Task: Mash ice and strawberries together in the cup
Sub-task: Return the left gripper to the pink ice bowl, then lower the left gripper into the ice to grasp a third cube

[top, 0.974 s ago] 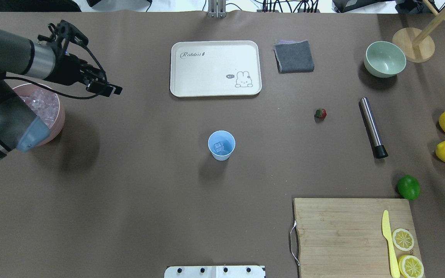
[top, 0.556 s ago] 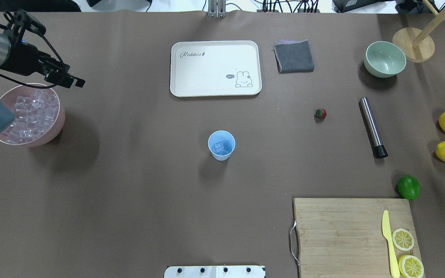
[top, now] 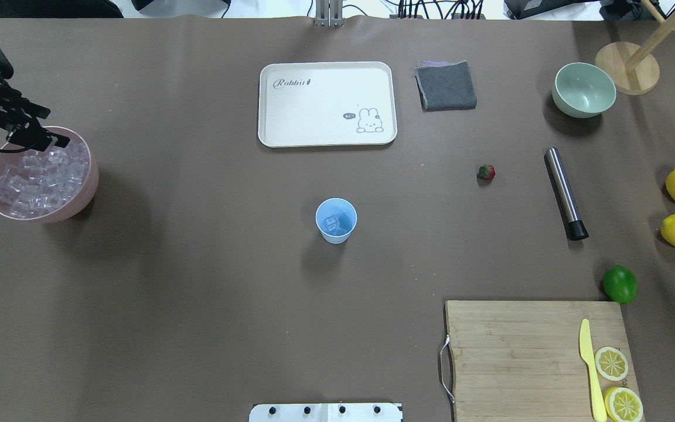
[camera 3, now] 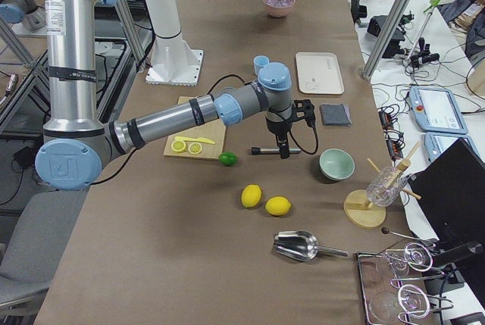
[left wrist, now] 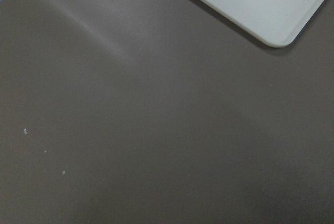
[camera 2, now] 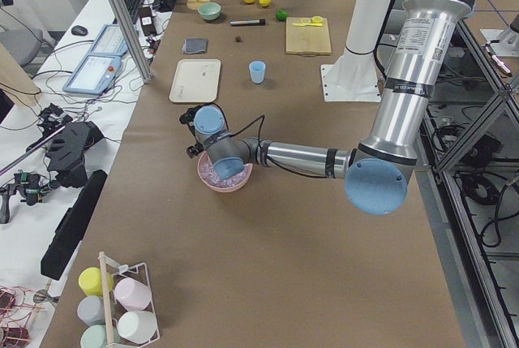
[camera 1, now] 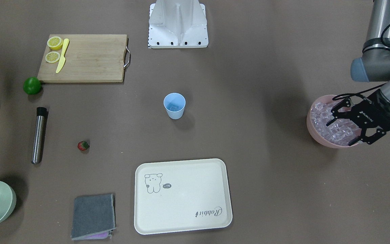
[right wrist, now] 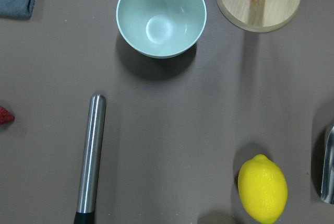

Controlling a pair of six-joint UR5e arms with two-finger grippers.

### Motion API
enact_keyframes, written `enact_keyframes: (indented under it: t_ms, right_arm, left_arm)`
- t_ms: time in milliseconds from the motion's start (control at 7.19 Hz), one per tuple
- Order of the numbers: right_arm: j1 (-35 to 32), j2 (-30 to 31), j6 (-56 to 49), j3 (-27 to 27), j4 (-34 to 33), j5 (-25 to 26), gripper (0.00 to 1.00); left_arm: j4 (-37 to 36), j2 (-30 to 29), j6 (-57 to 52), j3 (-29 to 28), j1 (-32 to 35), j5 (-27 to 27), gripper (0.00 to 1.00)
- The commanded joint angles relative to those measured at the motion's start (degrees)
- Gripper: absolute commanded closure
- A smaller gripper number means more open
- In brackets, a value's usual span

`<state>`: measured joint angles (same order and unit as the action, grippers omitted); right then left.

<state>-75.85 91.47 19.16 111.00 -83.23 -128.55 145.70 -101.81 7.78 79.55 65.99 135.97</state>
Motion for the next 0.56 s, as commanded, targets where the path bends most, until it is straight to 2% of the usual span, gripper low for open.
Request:
enact_keyframes:
  t_ms: [0,417]
  right_arm:
    - [0.0,0.11,0.0,0.01,0.0,0.14,0.0]
    - [0.0,0.81,0.0,0.01,0.18,0.22,0.0]
  left_arm:
    - [0.29,1.87,-1.19,-0.01,0.46,0.61,0.07]
    - [0.64,2.83,-2.33,0.25,-1.12,0.62,0.08]
